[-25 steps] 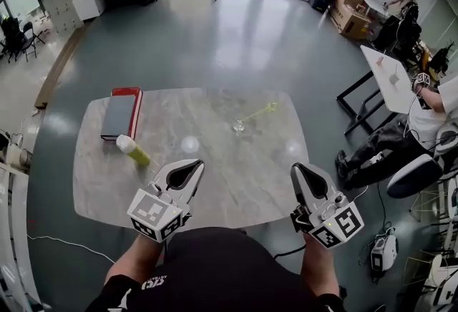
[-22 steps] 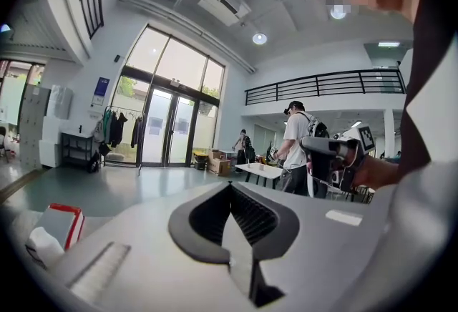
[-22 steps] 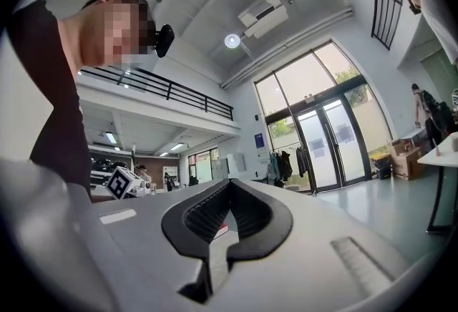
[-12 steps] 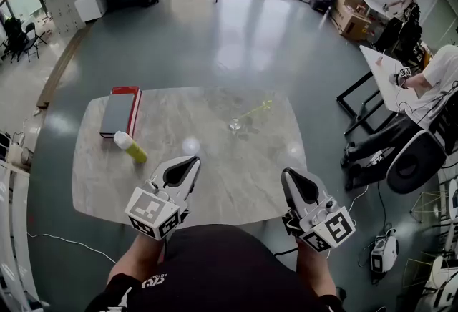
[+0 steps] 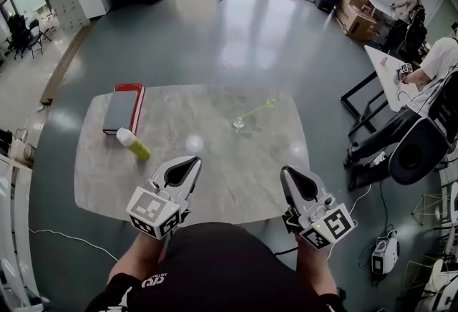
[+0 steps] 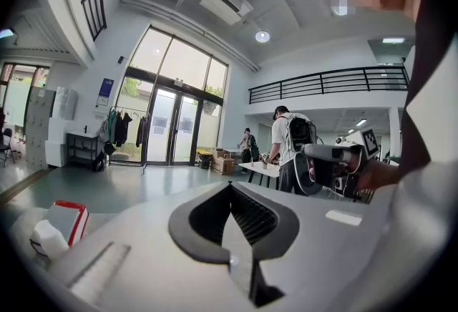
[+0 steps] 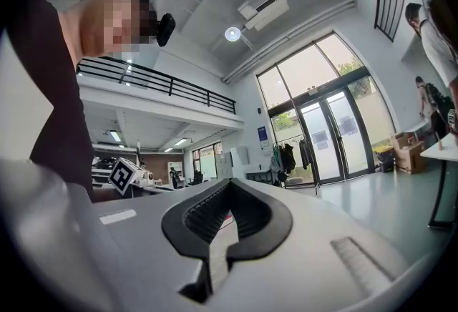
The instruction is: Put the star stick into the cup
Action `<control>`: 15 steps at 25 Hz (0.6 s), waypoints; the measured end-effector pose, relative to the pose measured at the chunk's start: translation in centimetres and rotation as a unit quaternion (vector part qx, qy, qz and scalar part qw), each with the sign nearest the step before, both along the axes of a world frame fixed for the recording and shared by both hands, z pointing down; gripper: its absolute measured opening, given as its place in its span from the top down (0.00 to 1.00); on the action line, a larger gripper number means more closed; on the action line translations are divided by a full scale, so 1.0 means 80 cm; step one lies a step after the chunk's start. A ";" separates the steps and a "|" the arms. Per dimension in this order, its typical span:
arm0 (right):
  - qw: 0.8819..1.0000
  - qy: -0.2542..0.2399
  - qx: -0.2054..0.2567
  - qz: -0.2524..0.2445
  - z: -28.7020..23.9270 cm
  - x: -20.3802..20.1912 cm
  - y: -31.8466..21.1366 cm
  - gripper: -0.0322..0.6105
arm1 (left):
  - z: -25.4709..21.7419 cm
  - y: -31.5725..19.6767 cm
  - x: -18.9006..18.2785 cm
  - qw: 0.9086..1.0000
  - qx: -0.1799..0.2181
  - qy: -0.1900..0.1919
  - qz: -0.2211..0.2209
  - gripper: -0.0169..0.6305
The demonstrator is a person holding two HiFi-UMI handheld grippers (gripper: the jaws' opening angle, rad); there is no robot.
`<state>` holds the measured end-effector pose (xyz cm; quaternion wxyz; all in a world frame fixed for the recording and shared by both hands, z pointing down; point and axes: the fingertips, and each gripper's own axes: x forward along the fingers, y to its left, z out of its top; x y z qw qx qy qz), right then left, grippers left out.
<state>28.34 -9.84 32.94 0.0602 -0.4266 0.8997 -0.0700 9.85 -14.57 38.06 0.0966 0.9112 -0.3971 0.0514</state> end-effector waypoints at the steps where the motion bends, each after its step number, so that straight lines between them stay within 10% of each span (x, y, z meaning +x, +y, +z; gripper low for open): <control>1: 1.000 -0.001 -0.001 0.000 0.001 0.001 -0.001 0.93 | 0.000 -0.001 0.000 1.000 0.000 0.000 0.000 0.97; 15: 1.000 -0.017 -0.013 -0.003 0.006 -0.005 -0.009 0.93 | 0.005 -0.008 -0.005 1.000 -0.007 -0.001 0.003 0.97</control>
